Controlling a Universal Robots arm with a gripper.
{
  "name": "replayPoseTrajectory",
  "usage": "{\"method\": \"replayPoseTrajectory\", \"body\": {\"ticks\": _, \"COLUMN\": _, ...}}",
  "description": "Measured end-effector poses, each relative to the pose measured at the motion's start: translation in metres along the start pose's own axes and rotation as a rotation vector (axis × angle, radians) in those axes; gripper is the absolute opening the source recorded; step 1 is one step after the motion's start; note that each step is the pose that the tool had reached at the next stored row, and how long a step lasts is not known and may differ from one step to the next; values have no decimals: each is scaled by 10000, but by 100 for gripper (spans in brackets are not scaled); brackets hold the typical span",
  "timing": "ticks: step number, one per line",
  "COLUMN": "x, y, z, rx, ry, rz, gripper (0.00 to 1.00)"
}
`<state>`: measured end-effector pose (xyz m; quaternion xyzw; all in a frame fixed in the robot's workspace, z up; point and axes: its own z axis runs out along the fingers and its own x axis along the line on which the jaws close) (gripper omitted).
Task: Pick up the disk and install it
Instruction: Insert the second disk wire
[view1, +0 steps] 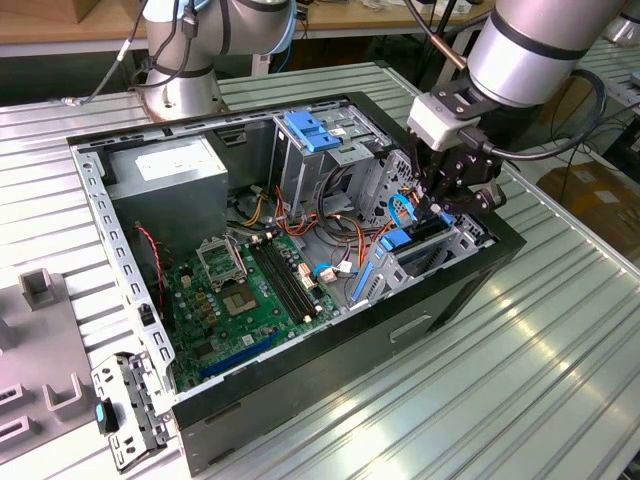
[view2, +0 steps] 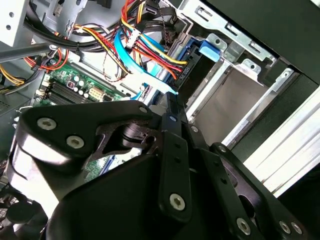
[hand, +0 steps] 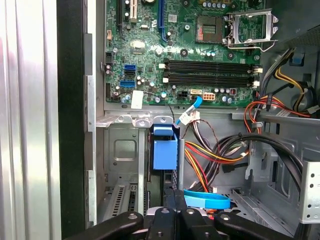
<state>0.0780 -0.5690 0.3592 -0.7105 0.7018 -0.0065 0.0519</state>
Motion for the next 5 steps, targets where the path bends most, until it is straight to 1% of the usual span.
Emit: {"method": "replayPoseTrajectory", "body": {"ticks": 5, "x": 0, "y": 0, "z": -2, "rx": 0, "ry": 0, "rz": 0, "gripper": 11}}
